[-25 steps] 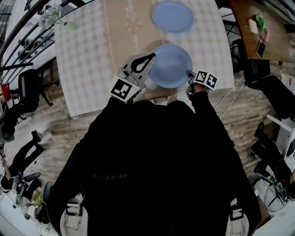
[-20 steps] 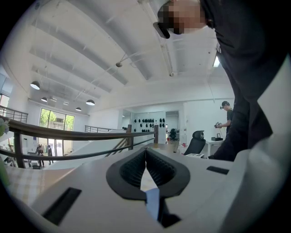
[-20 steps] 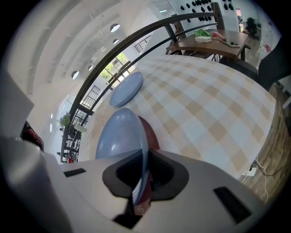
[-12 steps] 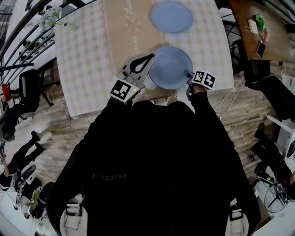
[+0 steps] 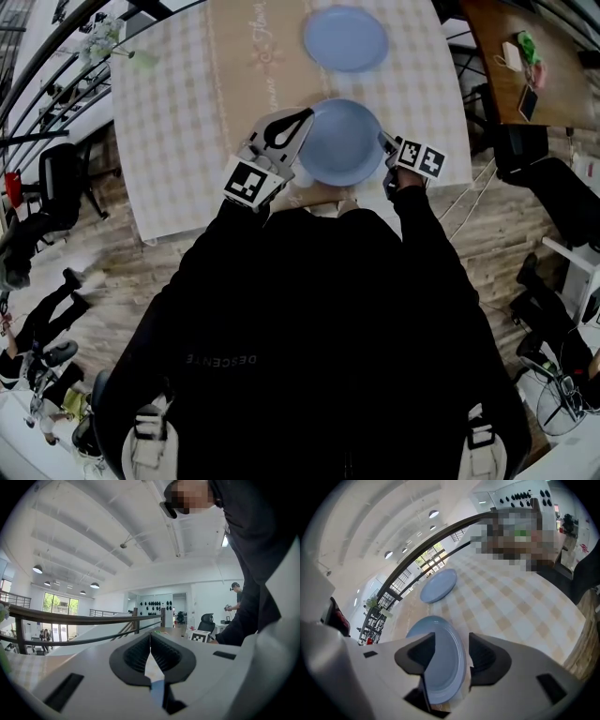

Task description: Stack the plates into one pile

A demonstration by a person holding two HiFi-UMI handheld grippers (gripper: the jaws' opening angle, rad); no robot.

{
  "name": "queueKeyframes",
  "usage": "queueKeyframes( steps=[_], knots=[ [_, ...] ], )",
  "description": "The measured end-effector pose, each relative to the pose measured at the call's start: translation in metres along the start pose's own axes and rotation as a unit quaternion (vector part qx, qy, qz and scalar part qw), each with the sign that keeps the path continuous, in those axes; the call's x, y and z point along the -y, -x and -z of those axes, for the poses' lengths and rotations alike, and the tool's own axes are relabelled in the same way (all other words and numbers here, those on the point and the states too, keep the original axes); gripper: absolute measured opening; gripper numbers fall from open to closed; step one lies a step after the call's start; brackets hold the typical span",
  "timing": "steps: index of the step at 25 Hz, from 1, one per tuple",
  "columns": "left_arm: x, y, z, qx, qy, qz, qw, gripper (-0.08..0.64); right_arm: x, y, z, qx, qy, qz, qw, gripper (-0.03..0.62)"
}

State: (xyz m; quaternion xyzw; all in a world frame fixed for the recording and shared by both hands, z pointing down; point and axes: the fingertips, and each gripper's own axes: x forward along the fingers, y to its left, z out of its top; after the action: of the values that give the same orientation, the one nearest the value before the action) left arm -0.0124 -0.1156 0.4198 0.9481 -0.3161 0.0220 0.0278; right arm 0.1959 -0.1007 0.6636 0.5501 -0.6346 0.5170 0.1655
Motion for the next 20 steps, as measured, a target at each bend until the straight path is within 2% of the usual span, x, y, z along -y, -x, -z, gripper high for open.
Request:
queueKeyframes(
  steps=[5, 8, 12, 20],
  knots=[
    [-0.002, -0.015, -0.004, 0.006, -0.022, 0.001, 0.9997, 0.021, -0.005, 0.0, -0.026, 0.011, 0.036, 0.0, 0.999, 0.232],
    [-0.002, -0.024, -0.009, 0.009, -0.022, 0.001, 0.9997, 0.021, -0.008, 0.003, -0.045, 0.021, 0.076, 0.006, 0.997, 0.232],
    [-0.004, -0.037, -0.011, 0.004, -0.024, 0.004, 0.9997, 0.021, -0.015, 0.004, -0.077, 0.042, 0.131, 0.012, 0.99, 0.235],
    [-0.017, -0.066, -0.006, -0.004, -0.013, -0.002, 0.9999, 0.02, -0.038, -0.01, -0.144, 0.092, 0.207, -0.016, 0.974, 0.244]
  ],
)
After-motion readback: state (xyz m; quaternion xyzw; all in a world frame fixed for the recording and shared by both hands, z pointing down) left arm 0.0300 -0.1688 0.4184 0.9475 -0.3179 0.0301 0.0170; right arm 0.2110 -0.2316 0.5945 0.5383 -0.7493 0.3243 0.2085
